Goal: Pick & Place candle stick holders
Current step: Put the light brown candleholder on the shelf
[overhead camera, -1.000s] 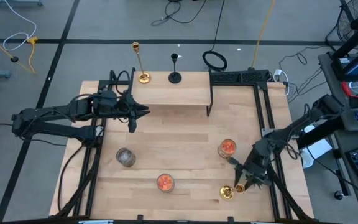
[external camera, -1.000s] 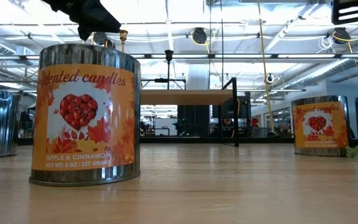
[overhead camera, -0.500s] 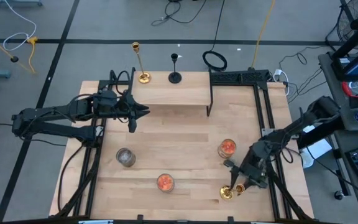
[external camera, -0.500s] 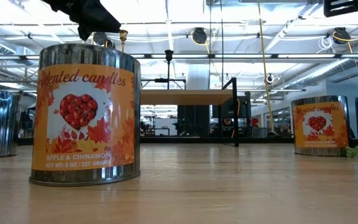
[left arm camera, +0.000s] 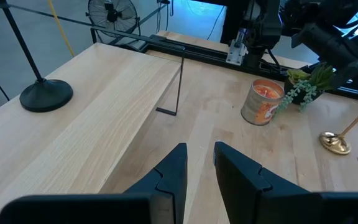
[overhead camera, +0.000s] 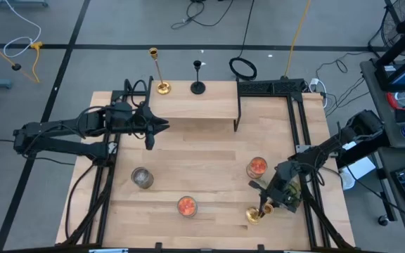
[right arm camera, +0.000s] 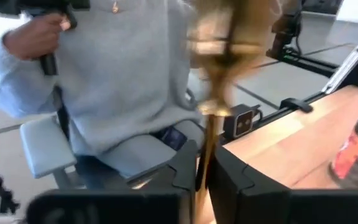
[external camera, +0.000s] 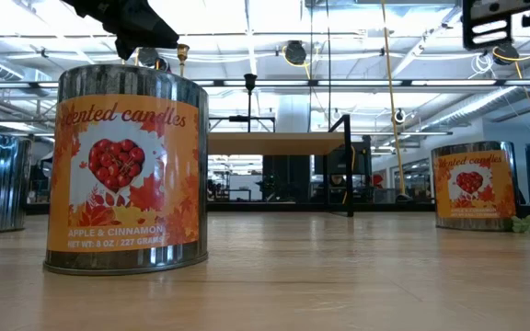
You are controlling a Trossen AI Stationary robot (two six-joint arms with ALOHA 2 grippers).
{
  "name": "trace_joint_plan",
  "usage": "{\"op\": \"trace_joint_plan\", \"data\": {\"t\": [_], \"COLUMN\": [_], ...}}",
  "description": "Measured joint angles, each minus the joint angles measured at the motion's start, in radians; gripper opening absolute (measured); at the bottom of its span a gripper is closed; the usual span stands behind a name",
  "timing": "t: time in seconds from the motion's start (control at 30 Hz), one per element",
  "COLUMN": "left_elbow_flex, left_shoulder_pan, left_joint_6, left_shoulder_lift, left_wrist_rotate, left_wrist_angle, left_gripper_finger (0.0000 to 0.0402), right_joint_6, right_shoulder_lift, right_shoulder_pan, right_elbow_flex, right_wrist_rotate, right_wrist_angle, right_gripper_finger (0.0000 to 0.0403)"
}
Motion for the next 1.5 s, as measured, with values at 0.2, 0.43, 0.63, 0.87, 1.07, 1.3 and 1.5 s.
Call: {"op": "trace_joint_plan", "data": {"t": [0.2,0.43,0.63,0.87,1.07,1.3,1.5], "left_elbow_flex": [0.000,0.000,0.000,0.000,0.000,0.000,0.000], "left_shoulder_pan": [0.000,0.000,0.000,0.000,0.000,0.000,-0.002], "left_joint_6": [0.009,0.023,0.026,0.049,0.053,0.053,0.052], "left_shoulder_lift": [0.000,0.000,0.000,0.000,0.009,0.020,0.033], "left_wrist_rotate": [0.000,0.000,0.000,0.000,0.000,0.001,0.001], "left_wrist_angle": [0.000,0.000,0.001,0.001,0.000,-0.001,-0.006], "left_gripper_finger": [0.0085,0.0085,0.0085,0.0085,0.0085,0.0085,0.0085], "right_joint_6": [-0.036,-0.010,-0.004,-0.003,-0.030,-0.016,0.119], "right_shoulder_lift": [-0.005,-0.005,-0.005,-0.005,0.030,0.124,0.213], "right_shoulder_pan": [-0.043,-0.130,-0.202,-0.356,-0.537,-0.785,-1.023], "right_elbow_flex": [0.000,0.066,0.166,0.362,0.640,0.848,0.867], "right_wrist_rotate": [0.005,0.092,0.496,0.606,0.611,0.606,0.483], "right_wrist_angle": [0.054,0.075,0.036,-0.013,-0.369,-0.498,-0.472], "right_gripper_finger": [0.0022,0.0011,0.0016,0.0013,0.0013,0.0013,0.0013]}}
